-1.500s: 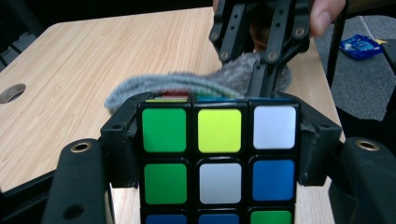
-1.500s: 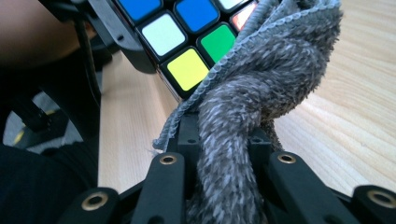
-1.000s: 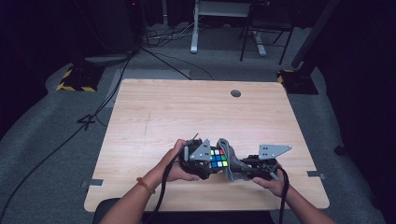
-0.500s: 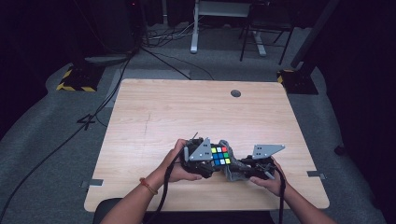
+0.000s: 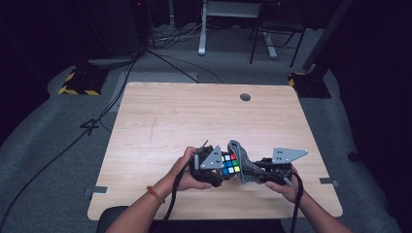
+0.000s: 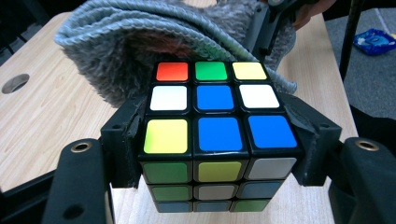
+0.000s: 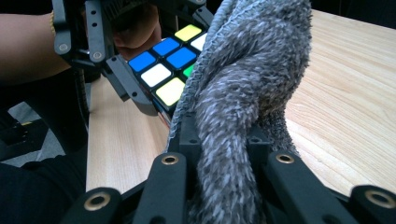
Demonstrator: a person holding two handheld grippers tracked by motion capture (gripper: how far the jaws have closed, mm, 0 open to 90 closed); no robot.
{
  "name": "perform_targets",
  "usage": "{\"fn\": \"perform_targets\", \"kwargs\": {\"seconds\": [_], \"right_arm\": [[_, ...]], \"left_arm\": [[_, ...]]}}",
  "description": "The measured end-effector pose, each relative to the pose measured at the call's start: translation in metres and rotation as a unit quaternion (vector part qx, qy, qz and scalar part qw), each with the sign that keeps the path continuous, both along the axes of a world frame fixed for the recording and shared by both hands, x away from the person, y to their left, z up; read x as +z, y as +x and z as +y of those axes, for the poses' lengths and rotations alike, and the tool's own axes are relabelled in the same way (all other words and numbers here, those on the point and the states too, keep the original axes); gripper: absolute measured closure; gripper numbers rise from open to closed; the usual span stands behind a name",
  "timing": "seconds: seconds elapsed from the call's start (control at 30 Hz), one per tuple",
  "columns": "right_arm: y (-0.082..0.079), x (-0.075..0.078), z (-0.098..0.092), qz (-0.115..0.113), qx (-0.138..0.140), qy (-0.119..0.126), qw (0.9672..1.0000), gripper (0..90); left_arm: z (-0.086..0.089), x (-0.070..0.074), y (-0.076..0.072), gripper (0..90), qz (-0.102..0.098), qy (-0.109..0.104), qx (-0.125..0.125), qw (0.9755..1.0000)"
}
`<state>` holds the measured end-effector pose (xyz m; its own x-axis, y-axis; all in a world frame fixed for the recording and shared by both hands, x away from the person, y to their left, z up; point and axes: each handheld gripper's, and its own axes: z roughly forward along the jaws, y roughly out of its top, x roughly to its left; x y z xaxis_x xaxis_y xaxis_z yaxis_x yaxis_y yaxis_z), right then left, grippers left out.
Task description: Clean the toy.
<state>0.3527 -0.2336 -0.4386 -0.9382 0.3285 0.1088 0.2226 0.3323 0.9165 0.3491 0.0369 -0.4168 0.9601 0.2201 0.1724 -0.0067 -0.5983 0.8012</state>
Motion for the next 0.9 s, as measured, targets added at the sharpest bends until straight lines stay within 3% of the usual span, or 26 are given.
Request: {"fn": "perform_targets", "kwargs": {"seconds": [0.23,0.3,0.5,0.67,0.77,0.83,0.9], "right_arm": [[0.0,0.004,-0.002,-0.009,-0.008,0.009,0.9999,76.3],[-0.001,0.004,-0.001,-0.013,-0.012,0.001,0.9998,76.3],[0.002,0.004,-0.001,-0.01,-0.029,-0.009,0.9995,76.2],[0.005,-0.008,0.005,0.008,-0.025,-0.056,0.9981,76.1],[0.005,-0.012,0.009,0.015,-0.015,-0.07,0.9974,76.0],[0.005,-0.016,0.013,0.019,-0.01,-0.099,0.9948,76.0],[0.005,-0.02,0.016,0.022,-0.007,-0.106,0.9941,75.9]], "left_arm": [[-0.008,-0.007,0.0,33.2,-0.003,0.025,0.0,0.9997],[-0.01,-0.007,0.0,33.3,-0.006,0.027,0.004,0.9996],[-0.005,0.0,-0.001,33.5,-0.012,0.0,0.003,0.9999],[0.001,0.008,-0.001,33.5,-0.011,-0.025,-0.002,0.9996],[0.005,0.011,-0.002,33.5,-0.014,-0.039,-0.001,0.9992],[0.008,0.015,-0.001,33.5,-0.012,-0.054,-0.005,0.9985],[0.01,0.016,-0.002,33.5,-0.011,-0.059,-0.007,0.9982]]}}
